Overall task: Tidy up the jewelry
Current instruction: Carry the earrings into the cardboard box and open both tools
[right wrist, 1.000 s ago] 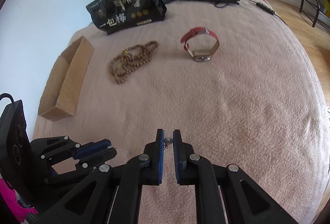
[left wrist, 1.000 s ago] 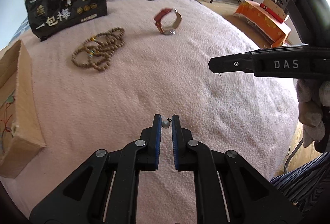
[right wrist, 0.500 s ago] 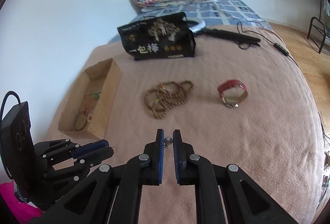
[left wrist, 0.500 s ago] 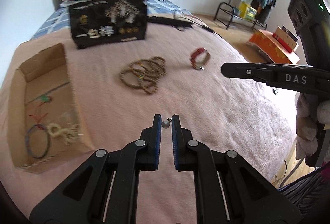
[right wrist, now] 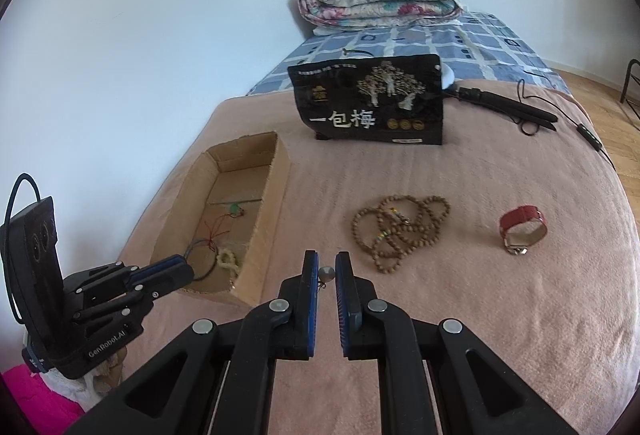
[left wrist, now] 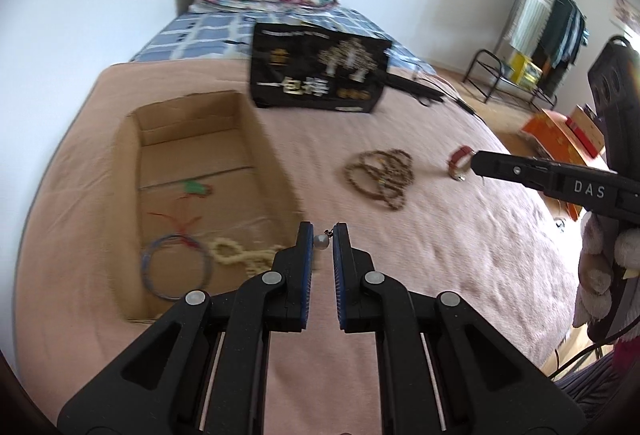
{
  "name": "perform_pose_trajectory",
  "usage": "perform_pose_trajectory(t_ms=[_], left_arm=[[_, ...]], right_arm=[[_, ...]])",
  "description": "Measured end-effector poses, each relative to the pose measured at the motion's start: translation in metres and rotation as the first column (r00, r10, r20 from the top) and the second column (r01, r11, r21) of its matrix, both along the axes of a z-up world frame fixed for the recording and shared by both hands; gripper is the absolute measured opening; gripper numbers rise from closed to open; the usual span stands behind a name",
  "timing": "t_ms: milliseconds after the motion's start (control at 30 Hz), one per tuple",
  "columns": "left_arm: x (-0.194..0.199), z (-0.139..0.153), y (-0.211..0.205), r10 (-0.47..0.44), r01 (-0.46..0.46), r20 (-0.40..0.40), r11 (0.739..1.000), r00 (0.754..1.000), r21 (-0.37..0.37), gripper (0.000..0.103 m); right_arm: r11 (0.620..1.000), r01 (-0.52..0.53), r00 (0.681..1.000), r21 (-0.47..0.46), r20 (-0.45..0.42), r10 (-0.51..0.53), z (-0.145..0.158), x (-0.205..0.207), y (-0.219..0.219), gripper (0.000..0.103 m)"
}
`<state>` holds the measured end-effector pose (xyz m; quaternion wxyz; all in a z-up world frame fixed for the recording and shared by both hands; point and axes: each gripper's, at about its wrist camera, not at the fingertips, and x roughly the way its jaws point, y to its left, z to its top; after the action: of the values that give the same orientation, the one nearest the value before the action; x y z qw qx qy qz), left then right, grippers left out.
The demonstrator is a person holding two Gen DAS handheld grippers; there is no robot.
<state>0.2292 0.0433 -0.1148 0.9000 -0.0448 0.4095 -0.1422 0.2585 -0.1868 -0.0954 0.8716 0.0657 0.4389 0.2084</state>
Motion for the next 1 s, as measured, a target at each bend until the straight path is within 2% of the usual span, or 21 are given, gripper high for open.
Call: perform_pose_trajectory(t_ms=[433, 667, 1000], left_arm=[[0.016, -0.002, 0.066, 0.119, -0.119, -0.011, 0.993, 0.993, 0.011, 0.008], [0.020, -0.009, 0.079, 0.144, -0.143, -0.023, 0.990, 0.989, 0.013, 0.008], [0.023, -0.023, 0.082, 0.156, -0.155, -0.058, 0.988, 0.986, 0.022, 0.008]], right_arm=[[0.996, -0.090, 0.995, 0.000, 0.032, 0.090, 0.001, 0.027, 0.079, 0.006], [0.993, -0.120, 0.992, -0.007, 0.041, 0.120, -0.007, 0.049, 0.120, 0.006], [0.992, -0.126, 0.991, -0.022, 0.033, 0.127, -0.026, 0.071, 0.155, 0.007]])
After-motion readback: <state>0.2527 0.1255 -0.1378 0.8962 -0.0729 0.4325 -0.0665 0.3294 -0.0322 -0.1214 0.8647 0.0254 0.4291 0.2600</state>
